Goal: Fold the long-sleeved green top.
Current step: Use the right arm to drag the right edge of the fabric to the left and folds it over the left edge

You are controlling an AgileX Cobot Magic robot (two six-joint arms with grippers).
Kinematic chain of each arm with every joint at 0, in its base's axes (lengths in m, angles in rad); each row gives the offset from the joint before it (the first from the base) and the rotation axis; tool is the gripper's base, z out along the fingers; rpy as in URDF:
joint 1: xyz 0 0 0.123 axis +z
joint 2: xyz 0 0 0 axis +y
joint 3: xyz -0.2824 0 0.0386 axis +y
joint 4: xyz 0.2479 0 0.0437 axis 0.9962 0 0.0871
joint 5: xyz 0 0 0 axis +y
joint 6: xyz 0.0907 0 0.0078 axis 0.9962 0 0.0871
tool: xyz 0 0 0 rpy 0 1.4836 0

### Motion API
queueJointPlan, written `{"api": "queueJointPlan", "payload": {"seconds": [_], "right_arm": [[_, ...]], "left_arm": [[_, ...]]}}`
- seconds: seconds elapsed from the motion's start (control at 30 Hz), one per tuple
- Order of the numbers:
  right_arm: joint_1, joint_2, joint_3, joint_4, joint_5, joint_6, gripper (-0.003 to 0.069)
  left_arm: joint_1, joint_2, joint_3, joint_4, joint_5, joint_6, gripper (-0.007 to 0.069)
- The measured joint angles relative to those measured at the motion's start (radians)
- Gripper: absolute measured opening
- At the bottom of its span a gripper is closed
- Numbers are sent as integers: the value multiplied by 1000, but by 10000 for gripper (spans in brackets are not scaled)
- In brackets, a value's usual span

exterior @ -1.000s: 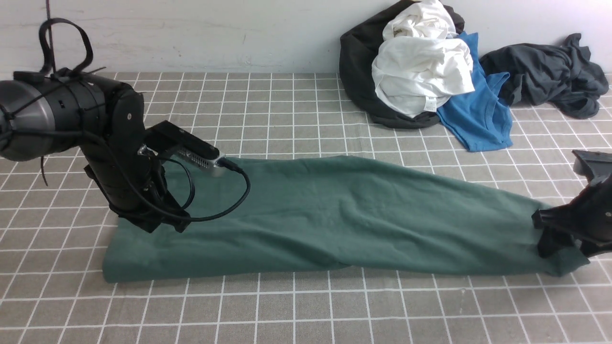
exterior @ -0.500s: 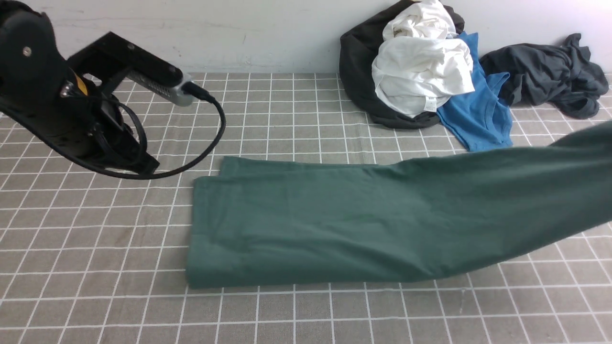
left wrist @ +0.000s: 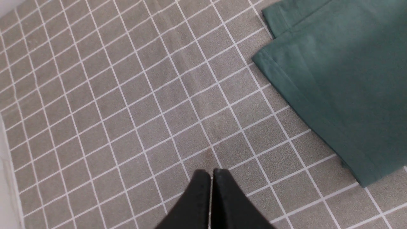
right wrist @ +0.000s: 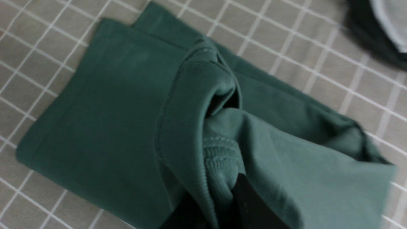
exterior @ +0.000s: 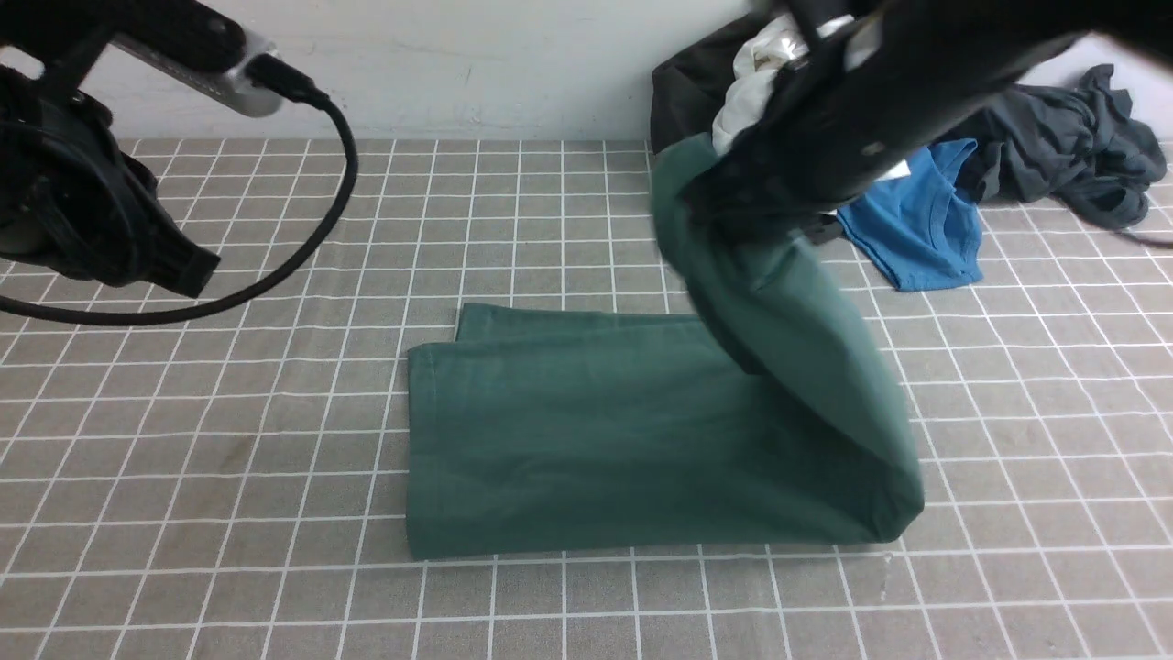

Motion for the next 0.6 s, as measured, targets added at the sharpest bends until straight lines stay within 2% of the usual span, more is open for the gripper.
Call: {"api": "queueJointPlan", "payload": {"seconds": [0.07,0.2,0.47,0.6], "right_arm": [[67,129,-55,36,-59,17,43],[106,265,-132,109,-136,22,43],[113,444,-262,291,-173,3,62],[113,461,-293,373,-132,-80,187]], "left_arm": [[0,-39,0,0,8,-3,-7],[0,-70,0,0,23,-10,-7],[0,-73,0,0,25,-10,-7],[0,-73,0,0,25,-11,-7]]}}
